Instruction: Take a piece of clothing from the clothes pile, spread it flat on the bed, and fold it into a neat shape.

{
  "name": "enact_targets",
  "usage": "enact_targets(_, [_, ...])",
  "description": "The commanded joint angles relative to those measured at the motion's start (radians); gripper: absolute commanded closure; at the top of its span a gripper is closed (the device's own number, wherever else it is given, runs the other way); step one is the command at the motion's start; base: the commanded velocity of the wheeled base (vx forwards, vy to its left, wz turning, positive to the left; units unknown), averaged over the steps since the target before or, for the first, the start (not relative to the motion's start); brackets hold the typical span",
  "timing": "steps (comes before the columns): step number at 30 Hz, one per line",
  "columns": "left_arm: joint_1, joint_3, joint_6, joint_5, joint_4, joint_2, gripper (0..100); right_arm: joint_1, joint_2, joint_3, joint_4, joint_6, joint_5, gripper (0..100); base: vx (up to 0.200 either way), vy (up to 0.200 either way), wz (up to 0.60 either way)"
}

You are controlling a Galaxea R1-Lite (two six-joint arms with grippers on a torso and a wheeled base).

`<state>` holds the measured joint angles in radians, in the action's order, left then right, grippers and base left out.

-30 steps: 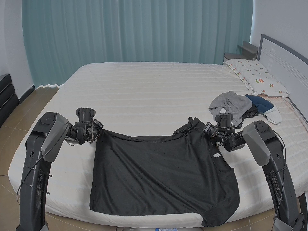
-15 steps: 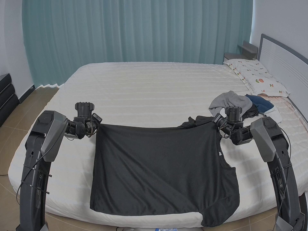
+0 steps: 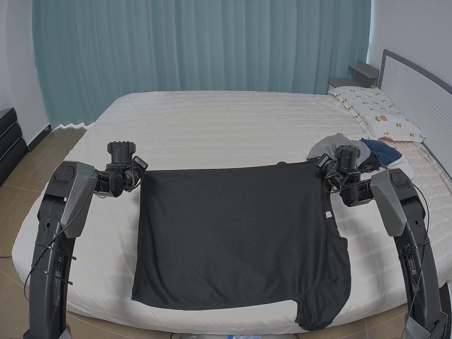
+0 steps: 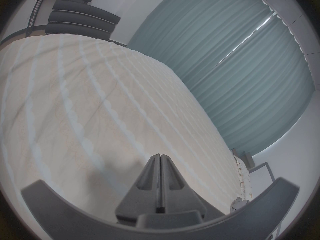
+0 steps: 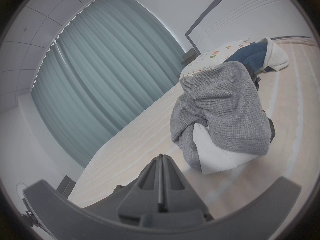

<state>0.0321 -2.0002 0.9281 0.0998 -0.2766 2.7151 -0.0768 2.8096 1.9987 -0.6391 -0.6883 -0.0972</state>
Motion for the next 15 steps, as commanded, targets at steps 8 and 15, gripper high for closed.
enact_targets(8, [0.011, 0.0, -0.003, -0.008, -0.021, 0.055, 100, -0.009, 0.071, 0.001, 0.006, 0.047, 0.001, 100, 0.0, 0.0, 0.0])
enact_targets(15, [0.018, 0.0, -0.002, -0.017, -0.019, 0.068, 100, -0.011, 0.073, 0.001, 0.024, 0.049, -0.002, 0, 0.0, 0.0, 0.0])
